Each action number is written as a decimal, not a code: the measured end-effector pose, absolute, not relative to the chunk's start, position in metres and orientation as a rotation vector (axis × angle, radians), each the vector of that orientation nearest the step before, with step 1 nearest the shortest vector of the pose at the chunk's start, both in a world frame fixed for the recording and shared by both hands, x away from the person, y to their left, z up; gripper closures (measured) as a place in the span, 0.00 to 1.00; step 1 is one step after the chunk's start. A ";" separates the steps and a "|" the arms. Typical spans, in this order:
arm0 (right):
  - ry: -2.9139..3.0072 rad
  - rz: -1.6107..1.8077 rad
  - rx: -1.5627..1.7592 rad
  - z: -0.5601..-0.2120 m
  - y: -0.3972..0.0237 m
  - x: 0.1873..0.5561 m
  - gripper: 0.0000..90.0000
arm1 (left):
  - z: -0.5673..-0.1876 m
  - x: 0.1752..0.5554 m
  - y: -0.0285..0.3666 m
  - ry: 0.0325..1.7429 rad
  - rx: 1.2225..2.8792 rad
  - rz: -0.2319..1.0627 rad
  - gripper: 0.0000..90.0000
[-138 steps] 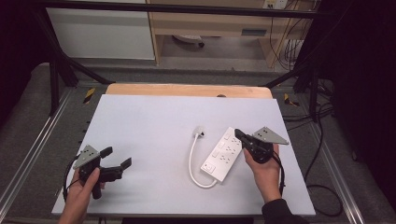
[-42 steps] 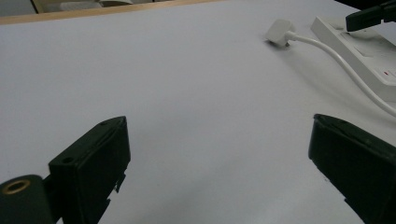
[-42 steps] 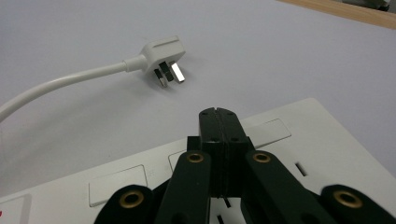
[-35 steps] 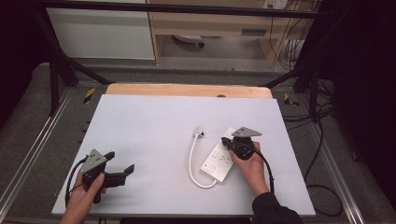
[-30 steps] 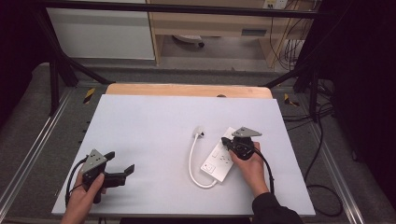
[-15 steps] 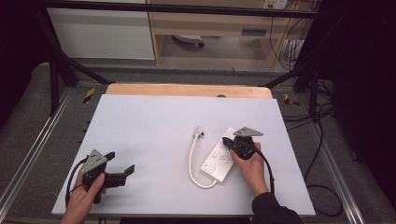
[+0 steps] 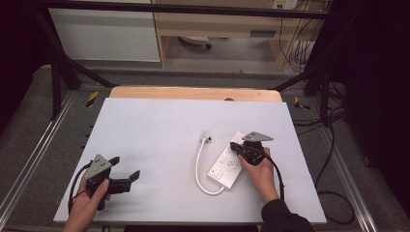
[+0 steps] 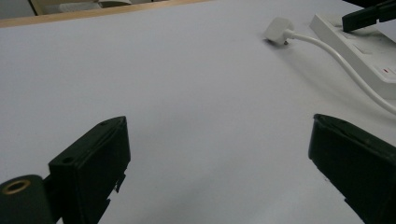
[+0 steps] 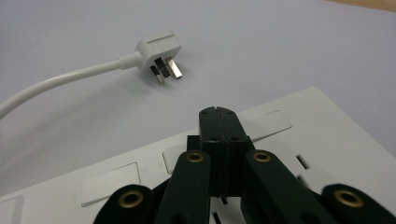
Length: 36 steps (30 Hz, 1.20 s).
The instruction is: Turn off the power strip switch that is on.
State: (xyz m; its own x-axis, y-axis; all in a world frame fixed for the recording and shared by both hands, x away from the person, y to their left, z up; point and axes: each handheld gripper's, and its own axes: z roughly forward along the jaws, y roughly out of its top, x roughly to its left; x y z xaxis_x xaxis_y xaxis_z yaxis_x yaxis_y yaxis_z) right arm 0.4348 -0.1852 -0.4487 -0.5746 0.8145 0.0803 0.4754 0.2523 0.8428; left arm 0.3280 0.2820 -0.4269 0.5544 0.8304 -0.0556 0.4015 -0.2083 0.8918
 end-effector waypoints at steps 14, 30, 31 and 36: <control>2.157 1.273 1.180 -0.450 -0.185 0.433 1.00 | -0.424 0.329 0.283 1.023 1.793 0.556 0.06; 2.129 1.299 1.150 -0.444 -0.184 0.428 1.00 | -0.423 0.329 0.284 1.023 1.784 0.567 0.06; 2.126 1.305 1.150 -0.444 -0.184 0.427 1.00 | -0.422 0.329 0.284 1.027 1.781 0.573 0.06; 2.118 1.316 1.147 -0.442 -0.184 0.426 1.00 | -0.422 0.329 0.284 1.024 1.781 0.562 0.06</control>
